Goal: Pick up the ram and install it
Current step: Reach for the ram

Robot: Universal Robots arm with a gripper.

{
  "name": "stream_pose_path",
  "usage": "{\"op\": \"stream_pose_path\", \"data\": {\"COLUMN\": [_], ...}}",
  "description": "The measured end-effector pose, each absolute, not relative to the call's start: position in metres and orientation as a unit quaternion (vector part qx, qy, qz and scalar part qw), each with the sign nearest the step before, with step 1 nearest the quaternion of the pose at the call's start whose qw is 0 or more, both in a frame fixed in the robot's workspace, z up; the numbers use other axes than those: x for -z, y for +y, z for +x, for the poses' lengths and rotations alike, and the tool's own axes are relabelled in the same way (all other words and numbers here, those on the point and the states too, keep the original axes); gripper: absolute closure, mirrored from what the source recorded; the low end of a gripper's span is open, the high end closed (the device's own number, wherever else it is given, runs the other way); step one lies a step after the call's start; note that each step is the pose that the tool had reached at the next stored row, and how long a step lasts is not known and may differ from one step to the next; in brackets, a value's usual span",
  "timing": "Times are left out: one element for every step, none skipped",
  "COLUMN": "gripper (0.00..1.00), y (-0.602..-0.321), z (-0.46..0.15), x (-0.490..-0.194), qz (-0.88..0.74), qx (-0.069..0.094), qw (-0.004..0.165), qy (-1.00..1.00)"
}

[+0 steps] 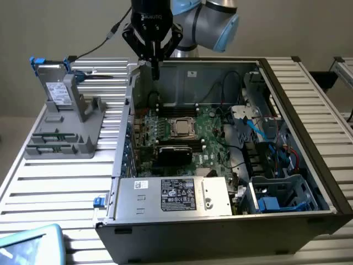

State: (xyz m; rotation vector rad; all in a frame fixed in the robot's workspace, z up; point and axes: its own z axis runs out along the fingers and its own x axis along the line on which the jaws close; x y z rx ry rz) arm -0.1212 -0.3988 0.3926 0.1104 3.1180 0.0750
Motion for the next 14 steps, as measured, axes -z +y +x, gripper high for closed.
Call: {"op": "stream_pose_path", "data": {"gripper": [0.89, 0.89, 0.89, 0.89, 0.89, 0.89, 0.89, 0.89, 0.89, 0.89, 0.89, 0.89, 0.89, 0.89], "y": [-0.3988, -0.3988, -0.3988, -0.3988, -0.3988, -0.3987, -0.3987, -0.3987, -0.3986, -0.3985, -0.3984, -0.3983, -0.3982, -0.398], "z": [-0.1212, -0.1212, -0.1212, -0.1212, -0.1212, -0.1214, -0.1218, -0.1222, -0.1227, -0.1232, -0.1238, -0.1244, -0.1252, -0.126], "x": [-0.3926, -0.3926, -0.3926, -0.3926, -0.3926, -0.3926, -0.3926, -0.3926, -0.3926, -0.3926, -0.3926, -0.3926, -0.3926, -0.3926], "qz": [0.035, 0.035, 0.035, 0.035, 0.035, 0.035, 0.035, 0.035, 0.035, 0.035, 0.035, 0.035, 0.035, 0.035], "qx": [-0.024, -0.024, -0.024, -0.024, -0.024, -0.024, -0.024, -0.024, -0.024, -0.024, -0.024, -0.024, -0.024, -0.024], "qw": [0.01, 0.01, 0.01, 0.01, 0.01, 0.01, 0.01, 0.01, 0.01, 0.01, 0.01, 0.01, 0.01, 0.01], "qy": [0.999, 0.999, 0.999, 0.999, 0.999, 0.999, 0.999, 0.999, 0.999, 0.999, 0.999, 0.999, 0.999, 0.999]}}
